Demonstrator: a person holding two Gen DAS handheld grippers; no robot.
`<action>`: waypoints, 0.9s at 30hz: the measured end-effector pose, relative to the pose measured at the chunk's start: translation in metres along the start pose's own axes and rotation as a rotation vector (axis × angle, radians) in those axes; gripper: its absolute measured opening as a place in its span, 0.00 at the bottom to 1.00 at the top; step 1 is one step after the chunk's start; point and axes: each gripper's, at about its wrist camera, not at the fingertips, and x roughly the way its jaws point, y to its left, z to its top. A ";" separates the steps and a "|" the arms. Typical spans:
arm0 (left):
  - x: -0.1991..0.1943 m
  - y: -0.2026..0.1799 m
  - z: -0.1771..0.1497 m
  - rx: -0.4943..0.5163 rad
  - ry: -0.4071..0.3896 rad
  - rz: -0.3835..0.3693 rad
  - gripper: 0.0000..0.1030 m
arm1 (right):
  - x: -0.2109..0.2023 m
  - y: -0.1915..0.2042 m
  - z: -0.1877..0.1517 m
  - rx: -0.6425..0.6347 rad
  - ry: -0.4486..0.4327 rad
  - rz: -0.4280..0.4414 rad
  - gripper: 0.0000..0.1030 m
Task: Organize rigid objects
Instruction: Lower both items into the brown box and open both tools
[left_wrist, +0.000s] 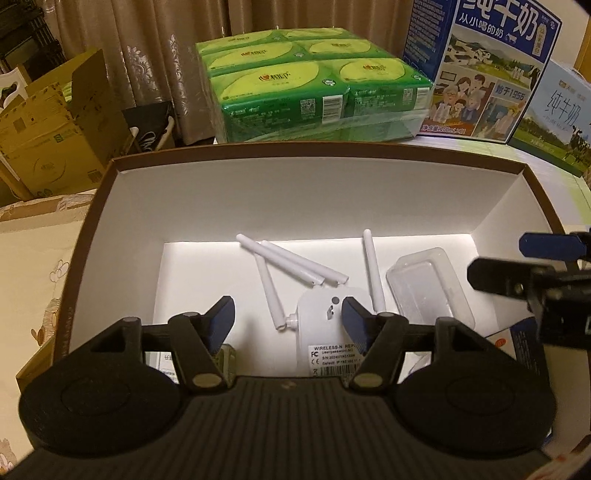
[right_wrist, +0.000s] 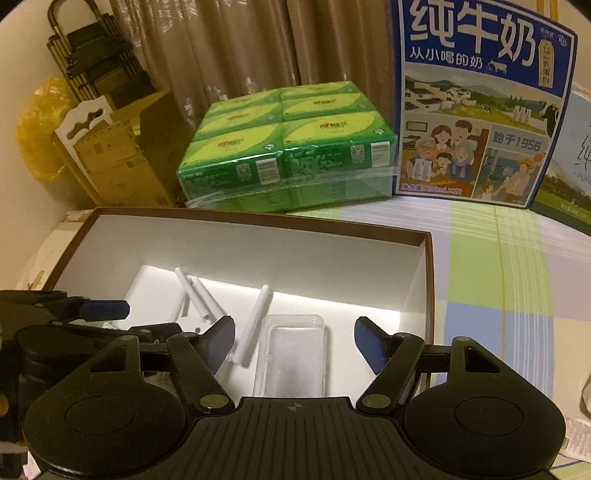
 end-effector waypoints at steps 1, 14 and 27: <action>-0.003 0.000 0.000 0.003 -0.005 -0.001 0.59 | -0.003 0.001 -0.002 -0.005 0.002 0.003 0.67; -0.052 -0.007 -0.010 0.054 -0.114 0.006 0.68 | -0.036 0.008 -0.019 0.007 -0.007 0.025 0.67; -0.110 -0.011 -0.043 0.020 -0.161 -0.039 0.71 | -0.090 0.015 -0.042 0.038 -0.066 0.021 0.68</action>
